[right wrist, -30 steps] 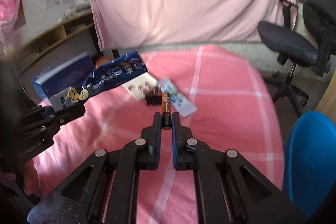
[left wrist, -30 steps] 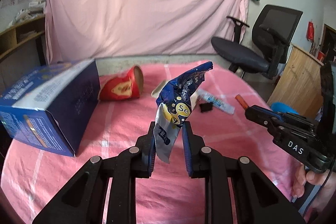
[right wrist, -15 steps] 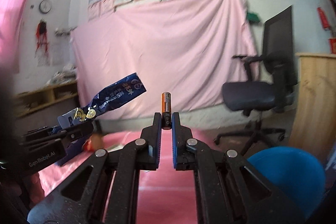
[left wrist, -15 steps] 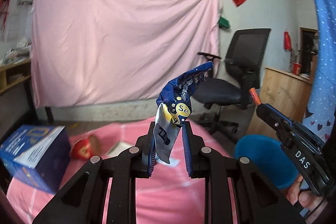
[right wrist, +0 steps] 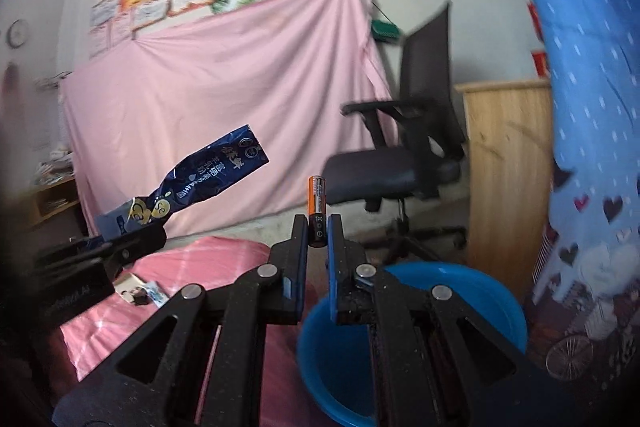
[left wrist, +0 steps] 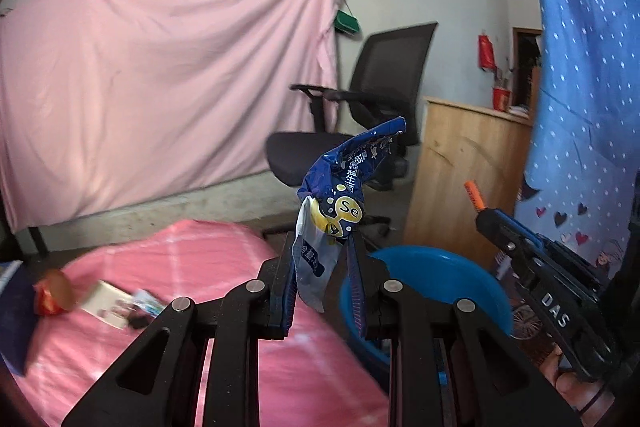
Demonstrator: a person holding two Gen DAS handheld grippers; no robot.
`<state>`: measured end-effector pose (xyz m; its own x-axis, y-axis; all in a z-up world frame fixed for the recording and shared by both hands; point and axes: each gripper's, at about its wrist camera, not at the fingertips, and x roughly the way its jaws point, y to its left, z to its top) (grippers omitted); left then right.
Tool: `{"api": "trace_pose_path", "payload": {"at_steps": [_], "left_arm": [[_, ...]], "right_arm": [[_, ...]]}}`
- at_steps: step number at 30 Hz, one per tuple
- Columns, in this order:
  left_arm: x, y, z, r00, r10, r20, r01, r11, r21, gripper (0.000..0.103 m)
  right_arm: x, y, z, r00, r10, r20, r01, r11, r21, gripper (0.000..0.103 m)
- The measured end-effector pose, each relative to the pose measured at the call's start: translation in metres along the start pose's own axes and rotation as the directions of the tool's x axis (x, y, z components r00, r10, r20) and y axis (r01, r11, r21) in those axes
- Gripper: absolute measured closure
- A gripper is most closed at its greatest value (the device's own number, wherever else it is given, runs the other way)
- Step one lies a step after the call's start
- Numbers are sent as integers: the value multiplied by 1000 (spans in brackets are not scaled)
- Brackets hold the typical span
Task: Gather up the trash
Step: 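Carry the wrapper and battery over the blue basin and open both tools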
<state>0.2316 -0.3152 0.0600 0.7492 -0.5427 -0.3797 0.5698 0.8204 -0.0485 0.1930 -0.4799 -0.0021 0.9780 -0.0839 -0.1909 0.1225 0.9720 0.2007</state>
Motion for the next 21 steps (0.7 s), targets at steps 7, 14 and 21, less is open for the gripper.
{"api": "trace_pose_path", "payload": {"at_steps": [7,14,21], "left_arm": [[39,-23,-14,992,-53,-113,52,999,-9,84],[69,-31,-26,969,-92,-231,88,996,-25,83],[91,-31,-33,935,-135,-329,117,990,-72,83]], "right_arm": [[22,-34,-7,987,-66,-145,78,994,82,80],[40,-59,-24,949,-102,-298,145,982,124,80],[51,-70,-33,923,-100,-372,169,973,158,79]]}}
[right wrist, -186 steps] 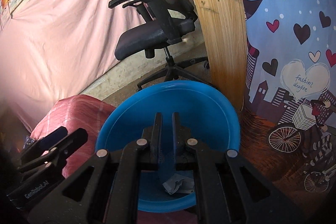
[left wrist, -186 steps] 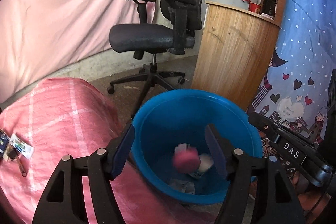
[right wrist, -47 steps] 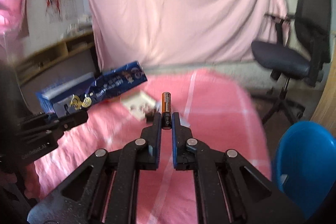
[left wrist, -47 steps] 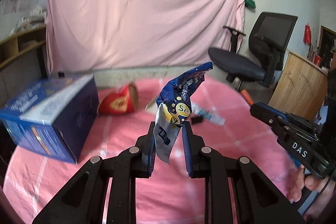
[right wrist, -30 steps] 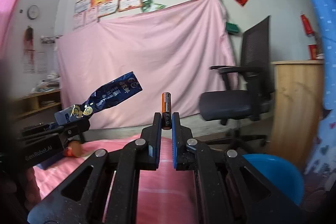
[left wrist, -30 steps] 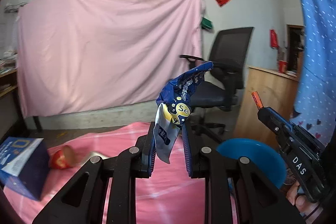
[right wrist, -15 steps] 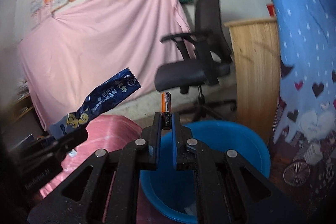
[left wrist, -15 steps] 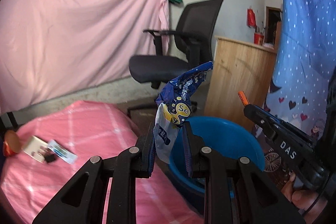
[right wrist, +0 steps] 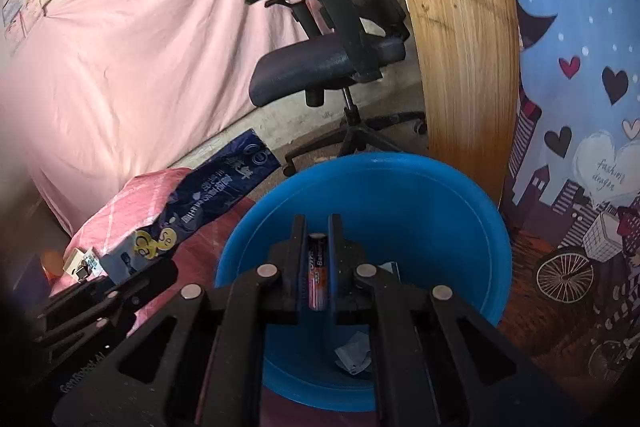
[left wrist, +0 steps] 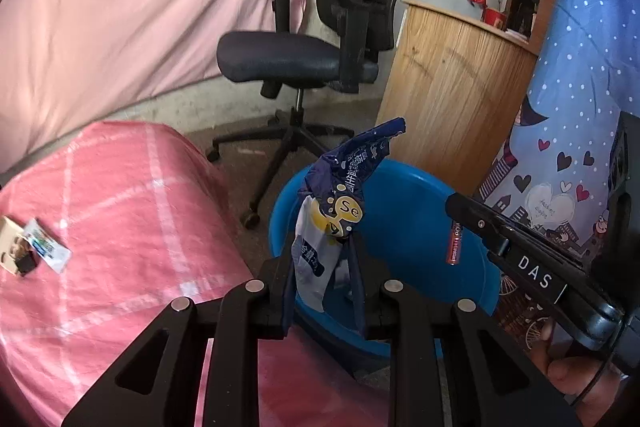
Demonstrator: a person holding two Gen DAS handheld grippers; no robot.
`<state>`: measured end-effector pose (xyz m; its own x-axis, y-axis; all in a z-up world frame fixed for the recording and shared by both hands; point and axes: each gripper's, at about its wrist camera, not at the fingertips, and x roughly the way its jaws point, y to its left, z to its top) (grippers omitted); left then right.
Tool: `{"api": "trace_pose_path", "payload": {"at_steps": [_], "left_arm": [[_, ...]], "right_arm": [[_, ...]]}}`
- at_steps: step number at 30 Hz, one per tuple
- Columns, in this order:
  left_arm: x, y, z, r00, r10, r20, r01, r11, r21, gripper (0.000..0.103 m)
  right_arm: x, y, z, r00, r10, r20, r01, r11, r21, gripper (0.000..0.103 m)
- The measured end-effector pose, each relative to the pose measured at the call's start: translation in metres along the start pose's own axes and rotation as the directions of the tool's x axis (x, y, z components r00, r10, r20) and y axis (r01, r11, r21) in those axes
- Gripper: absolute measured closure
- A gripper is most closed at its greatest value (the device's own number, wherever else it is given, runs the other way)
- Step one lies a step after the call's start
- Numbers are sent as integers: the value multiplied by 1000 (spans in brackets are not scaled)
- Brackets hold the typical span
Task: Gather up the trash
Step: 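Carry the wrapper and battery over the blue basin and open both tools, then move both tools back over the bed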
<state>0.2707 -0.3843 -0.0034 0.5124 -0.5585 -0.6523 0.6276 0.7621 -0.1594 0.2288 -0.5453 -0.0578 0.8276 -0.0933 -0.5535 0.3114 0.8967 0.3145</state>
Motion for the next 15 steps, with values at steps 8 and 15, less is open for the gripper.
{"api": "trace_pose_path", "payload": {"at_steps": [8,15], "left_arm": [[9,3,-3,998,-11,-69,11,1000,4,71],[3,8,-2,999,-4,-44,3,1000,-17,69]], "right_arm": [[2,-3,0,1000,-18,-11,18,1000,13,78],[4,-1,2,999,-34,1,34,999,1,77]]}}
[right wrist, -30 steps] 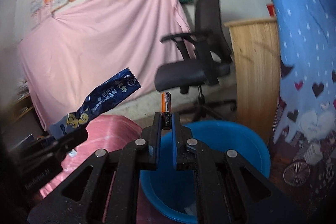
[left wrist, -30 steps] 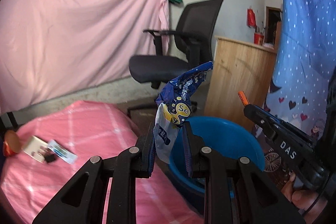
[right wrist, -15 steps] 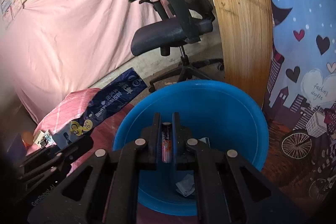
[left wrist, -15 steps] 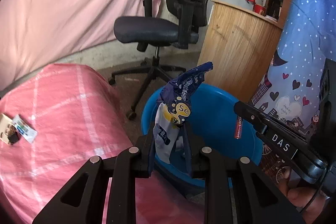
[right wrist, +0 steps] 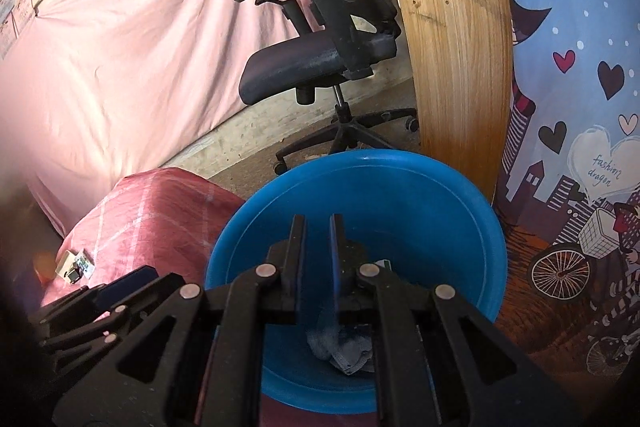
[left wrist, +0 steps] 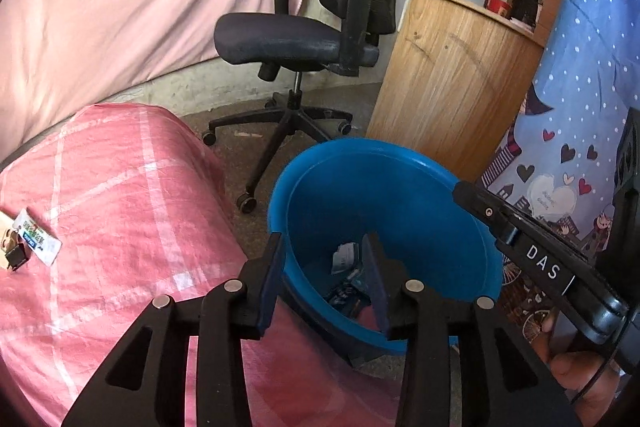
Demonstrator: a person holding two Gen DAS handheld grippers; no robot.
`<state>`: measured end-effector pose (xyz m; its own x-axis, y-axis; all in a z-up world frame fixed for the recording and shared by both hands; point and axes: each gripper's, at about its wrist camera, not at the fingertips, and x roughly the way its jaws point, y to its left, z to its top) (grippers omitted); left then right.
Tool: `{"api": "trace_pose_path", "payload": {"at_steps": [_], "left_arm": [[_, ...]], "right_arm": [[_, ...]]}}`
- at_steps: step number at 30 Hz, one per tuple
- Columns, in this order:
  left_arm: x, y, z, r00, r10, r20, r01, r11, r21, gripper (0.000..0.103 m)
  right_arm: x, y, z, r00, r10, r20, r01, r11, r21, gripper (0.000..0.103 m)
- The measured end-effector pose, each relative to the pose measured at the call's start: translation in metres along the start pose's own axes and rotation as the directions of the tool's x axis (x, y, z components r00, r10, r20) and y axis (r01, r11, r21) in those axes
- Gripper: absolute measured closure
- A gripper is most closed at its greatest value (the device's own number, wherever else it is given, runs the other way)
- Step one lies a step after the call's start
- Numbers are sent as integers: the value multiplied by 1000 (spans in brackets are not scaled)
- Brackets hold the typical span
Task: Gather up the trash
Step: 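Move both tools back over the bed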
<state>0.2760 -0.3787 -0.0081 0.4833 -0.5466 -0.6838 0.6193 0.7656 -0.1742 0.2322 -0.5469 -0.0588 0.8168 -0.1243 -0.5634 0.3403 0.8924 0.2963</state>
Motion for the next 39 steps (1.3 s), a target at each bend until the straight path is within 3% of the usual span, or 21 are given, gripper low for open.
{"api": "trace_pose_path", "payload": {"at_steps": [10,15,18,21,24,26,28,32,39], "left_arm": [[-36,34,0,992,77,101,-67,993,-99,53],[-57,57,0,984,128,120,-111,984,-139,42],[-74,75,-2,976,161,144,-135,975,-177,28],[-97,92,-4,958,204,203,-158,962,-223,18],[-120,105,-9,931,257,258,-188,946,-262,6],[-134,114,-14,908,293,300,-205,934,-291,3],[-150,123,-22,879,335,339,-226,919,-323,2],[-172,137,-36,841,399,367,-267,894,-360,2],[-201,154,-60,755,506,418,-363,853,-376,2]], "right_arm": [[-9,18,2,998,15,65,-11,999,-52,63],[-13,31,4,995,35,94,-29,997,-66,43],[-16,40,7,991,62,120,-54,996,-68,31],[-25,55,9,980,100,169,-87,993,-85,18],[-35,70,8,963,150,222,-128,986,-111,5],[-41,80,6,949,184,257,-156,980,-128,0],[-45,90,4,935,218,280,-184,972,-145,0],[-54,117,-3,893,315,320,-256,943,-214,0],[-69,168,-26,840,407,359,-255,880,-401,0]]}}
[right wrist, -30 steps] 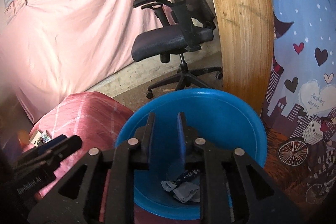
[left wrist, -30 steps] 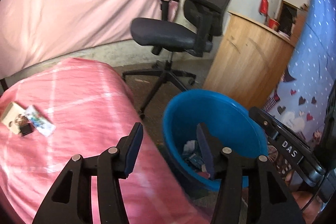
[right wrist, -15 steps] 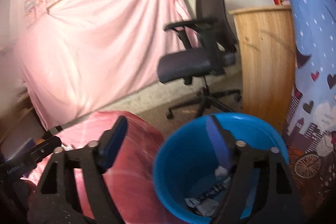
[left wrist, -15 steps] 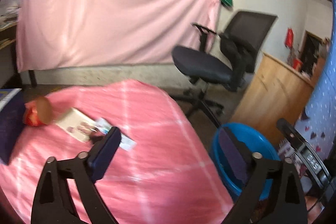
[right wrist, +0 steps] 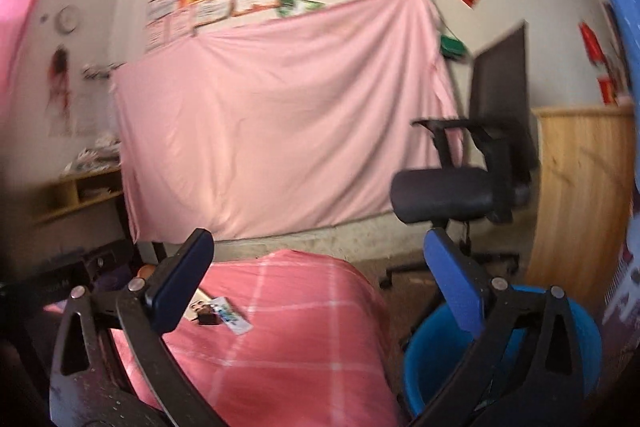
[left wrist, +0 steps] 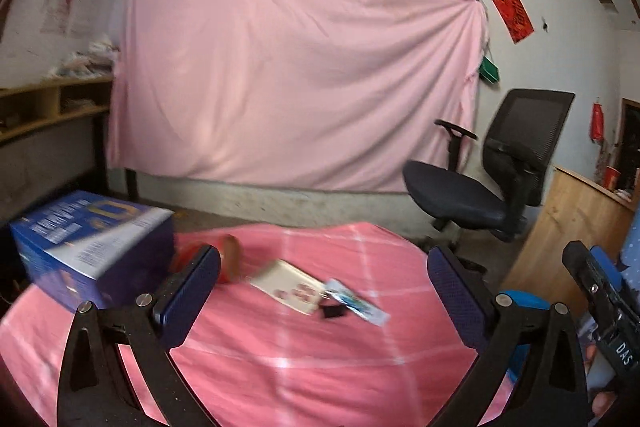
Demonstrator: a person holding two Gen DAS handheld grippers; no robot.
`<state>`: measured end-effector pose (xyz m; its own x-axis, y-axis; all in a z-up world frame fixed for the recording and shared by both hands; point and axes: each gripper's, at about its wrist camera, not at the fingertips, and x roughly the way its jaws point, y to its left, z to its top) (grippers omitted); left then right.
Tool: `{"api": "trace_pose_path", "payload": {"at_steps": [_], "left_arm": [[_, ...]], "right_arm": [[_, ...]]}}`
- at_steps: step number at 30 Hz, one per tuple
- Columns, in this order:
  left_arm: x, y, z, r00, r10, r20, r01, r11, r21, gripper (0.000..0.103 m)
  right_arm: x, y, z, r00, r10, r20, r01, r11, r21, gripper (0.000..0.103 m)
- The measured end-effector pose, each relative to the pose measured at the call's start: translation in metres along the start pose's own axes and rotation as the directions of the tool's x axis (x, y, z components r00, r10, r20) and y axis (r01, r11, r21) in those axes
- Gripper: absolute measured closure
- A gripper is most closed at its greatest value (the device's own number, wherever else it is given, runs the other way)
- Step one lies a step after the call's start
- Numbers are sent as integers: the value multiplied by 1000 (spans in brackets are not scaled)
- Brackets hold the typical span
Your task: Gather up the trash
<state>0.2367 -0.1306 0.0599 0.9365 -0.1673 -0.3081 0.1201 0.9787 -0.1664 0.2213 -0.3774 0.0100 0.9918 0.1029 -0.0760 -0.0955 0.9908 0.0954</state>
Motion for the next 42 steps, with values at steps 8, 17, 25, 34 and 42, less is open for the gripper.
{"api": "trace_pose_path", "payload": {"at_steps": [8,17,25,34,42], "left_arm": [[-17,44,-12,990,104,91,-103,995,-16,2],[0,66,-30,989,135,55,-136,991,16,2],[34,66,-35,993,93,-67,-88,993,85,2],[77,69,-40,961,39,-275,-19,997,75,41],[114,66,-39,921,33,-389,-11,998,59,63]], "right_arm": [[10,28,-5,999,51,-7,-52,996,-78,0],[35,40,-13,995,64,-80,-72,992,-100,0],[77,46,-29,962,60,-268,-96,988,-124,0],[124,46,-56,855,51,-516,-134,983,-125,13],[151,54,-75,750,94,-655,-205,974,-94,38]]}}
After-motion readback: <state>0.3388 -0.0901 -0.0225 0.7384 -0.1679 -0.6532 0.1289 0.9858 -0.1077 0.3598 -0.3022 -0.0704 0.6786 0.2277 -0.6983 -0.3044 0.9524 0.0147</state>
